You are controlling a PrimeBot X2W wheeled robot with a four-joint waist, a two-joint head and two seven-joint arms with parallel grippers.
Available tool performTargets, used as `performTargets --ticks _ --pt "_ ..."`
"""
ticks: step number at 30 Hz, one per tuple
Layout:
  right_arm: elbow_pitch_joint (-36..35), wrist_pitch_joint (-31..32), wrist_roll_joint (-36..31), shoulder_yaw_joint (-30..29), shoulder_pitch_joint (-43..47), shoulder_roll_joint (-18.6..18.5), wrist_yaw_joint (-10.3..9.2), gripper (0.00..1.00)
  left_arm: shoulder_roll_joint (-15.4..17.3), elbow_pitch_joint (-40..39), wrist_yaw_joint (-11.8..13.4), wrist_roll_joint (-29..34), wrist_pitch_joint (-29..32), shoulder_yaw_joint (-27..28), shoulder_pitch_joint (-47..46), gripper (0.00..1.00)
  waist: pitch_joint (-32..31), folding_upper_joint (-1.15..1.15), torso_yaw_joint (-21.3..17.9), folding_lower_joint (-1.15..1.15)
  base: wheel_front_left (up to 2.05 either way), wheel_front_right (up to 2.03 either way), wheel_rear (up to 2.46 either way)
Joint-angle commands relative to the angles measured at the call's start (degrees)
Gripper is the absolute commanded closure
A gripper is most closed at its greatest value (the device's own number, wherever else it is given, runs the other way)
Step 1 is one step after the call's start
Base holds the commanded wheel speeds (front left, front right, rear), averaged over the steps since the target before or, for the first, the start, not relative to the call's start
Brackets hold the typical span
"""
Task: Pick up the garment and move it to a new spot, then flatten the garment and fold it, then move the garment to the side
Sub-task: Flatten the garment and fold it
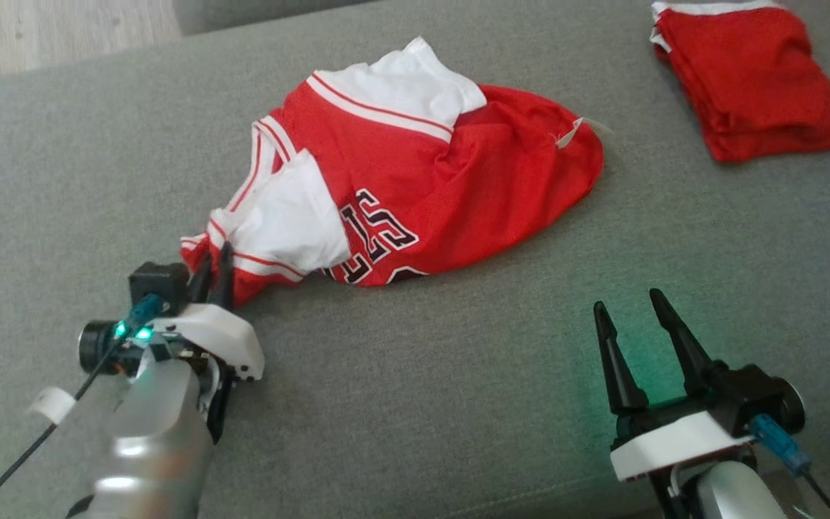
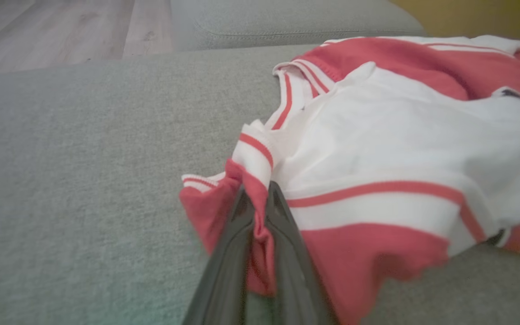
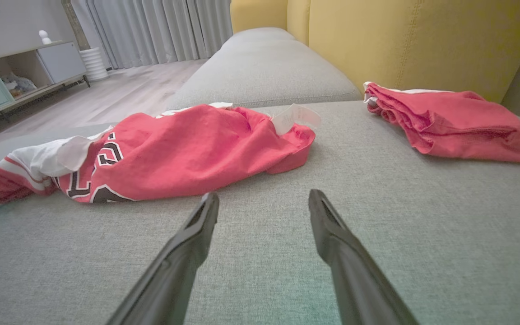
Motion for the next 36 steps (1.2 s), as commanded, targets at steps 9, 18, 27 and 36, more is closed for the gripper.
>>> performTargets --ticks 9,18,27,36 --pt "-0.2 -0.2 1.6 2.0 0.8 -0.3 -0.04 0.0 -0.5 -22.7 -1.1 2.2 0.4 -9.6 -3.8 1.0 -6.8 0.0 -2.2 0.0 0.0 0.0 0.0" --pt "0.3 -0.2 3.7 5.8 0.9 -0.3 -0.04 0.0 1.0 -29.6 -1.1 -4.8 1.2 -22.4 -23.7 1.0 -10.6 0.0 -8.4 0.0 0.0 0.0 0.0" --pt "-1.4 -0.2 6.6 5.0 1.5 -0.3 -0.04 0.0 4.5 -21.0 -1.1 -7.4 1.1 -24.6 -39.9 1.0 -9.8 0.0 -7.8 0.0 0.0 0.0 0.0" --pt "-2.1 -0.2 6.1 2.9 1.8 -0.3 -0.04 0.0 9.1 -21.2 1.1 -14.5 0.6 -26.6 -11.0 1.0 -9.5 0.0 -0.3 0.0 0.0 0.0 0.0"
